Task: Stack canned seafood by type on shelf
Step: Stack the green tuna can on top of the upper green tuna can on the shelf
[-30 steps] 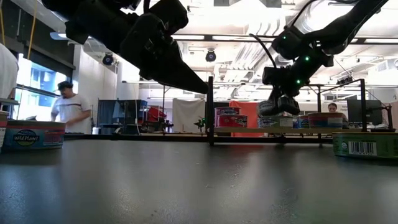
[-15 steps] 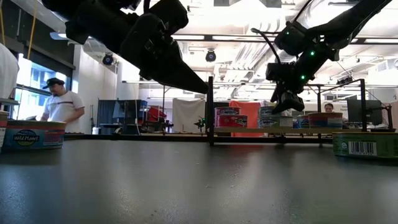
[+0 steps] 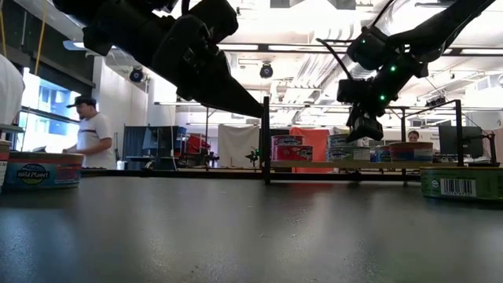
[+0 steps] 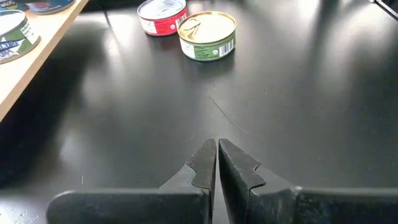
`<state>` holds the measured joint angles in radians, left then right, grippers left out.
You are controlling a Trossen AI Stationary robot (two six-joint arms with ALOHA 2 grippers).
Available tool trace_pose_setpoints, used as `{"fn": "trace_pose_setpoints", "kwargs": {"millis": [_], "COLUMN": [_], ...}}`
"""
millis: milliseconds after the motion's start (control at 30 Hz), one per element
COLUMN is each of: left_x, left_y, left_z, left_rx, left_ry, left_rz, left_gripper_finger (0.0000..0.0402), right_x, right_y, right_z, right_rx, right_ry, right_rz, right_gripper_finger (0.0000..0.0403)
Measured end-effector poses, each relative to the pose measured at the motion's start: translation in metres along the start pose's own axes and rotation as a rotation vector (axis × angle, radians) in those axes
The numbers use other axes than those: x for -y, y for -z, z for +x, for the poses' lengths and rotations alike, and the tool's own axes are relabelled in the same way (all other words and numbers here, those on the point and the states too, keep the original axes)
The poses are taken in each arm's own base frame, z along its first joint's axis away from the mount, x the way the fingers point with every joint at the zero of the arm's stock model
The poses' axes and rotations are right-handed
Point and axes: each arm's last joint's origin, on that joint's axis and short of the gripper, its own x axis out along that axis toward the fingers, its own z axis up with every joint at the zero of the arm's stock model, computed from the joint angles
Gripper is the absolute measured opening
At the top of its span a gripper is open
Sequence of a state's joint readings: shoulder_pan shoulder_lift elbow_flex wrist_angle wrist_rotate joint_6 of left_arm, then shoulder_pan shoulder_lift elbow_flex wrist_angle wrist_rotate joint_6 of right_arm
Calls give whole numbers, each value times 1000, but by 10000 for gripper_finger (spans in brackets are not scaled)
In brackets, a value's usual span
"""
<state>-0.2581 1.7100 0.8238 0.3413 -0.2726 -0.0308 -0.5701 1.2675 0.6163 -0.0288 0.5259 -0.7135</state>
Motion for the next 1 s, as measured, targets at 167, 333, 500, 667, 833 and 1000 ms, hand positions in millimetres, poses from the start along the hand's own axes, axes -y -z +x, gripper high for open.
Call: {"fn": "trace_pose_setpoints", "kwargs": {"millis": [167, 333, 500, 667, 833, 1000], "left_x": [0, 0, 0, 0, 0, 0], "left_y": [0, 0, 0, 0, 0, -2], "left_z": [0, 0, 0, 0, 0, 0], "left_rx": [1, 1, 1, 1, 2, 17], "left_ry": [0, 0, 0, 0, 0, 0], "left_rz": [-2, -3, -3, -3, -3, 1], "left_gripper_finger": [12, 12, 12, 12, 12, 12], "right_x": [5, 9, 10, 10, 10, 14], "right_y": [4, 9, 9, 9, 8, 5], "right_z": [3, 6, 6, 6, 6, 7], "right_rx": [-32, -51, -52, -49, -41, -7], "right_ry": [30, 41, 41, 39, 47, 80], "right_rz": [47, 119, 141, 190, 196, 224], "right_gripper_finger": [272, 272, 272, 272, 272, 272]}}
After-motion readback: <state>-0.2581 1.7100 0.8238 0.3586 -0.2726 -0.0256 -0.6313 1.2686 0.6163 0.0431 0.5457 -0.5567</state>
